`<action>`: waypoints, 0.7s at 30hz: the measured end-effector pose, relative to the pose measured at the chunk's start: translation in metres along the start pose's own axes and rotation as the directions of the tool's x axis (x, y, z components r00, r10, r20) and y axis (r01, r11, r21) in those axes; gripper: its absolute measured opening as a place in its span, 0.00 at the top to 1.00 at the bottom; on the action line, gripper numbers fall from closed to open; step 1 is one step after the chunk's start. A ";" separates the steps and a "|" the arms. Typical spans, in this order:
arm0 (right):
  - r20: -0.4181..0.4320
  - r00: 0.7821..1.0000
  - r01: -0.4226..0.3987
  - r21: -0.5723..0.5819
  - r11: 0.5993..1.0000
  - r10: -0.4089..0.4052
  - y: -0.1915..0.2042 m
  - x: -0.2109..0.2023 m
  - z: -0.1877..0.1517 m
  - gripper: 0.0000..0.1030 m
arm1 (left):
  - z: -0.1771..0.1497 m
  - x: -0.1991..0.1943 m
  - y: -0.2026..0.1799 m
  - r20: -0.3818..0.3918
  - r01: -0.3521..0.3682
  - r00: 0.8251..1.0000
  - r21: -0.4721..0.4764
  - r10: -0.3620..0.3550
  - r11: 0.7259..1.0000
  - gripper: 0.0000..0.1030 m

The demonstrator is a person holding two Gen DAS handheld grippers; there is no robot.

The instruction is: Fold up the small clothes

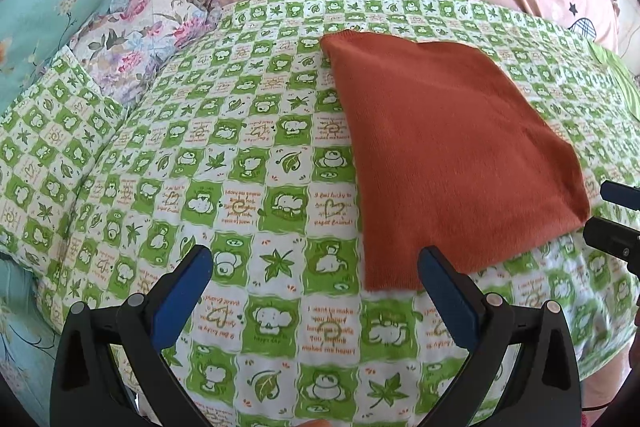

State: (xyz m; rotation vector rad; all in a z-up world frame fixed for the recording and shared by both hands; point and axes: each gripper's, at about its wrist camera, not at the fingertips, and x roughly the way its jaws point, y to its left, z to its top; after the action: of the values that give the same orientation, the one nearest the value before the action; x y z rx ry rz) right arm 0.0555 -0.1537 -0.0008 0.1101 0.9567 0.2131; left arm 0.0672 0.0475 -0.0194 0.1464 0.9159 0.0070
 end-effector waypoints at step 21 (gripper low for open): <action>-0.017 1.000 -0.014 0.007 1.000 0.014 0.001 0.023 0.017 0.00 | 0.014 0.015 -0.004 -0.019 -0.009 1.000 -0.029 0.009 1.000 0.01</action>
State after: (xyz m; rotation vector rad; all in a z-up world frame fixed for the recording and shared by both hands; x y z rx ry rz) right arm 0.0820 -0.1472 -0.0096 0.1216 0.9736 0.2237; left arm 0.0872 0.0431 -0.0228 0.1240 0.9339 0.0299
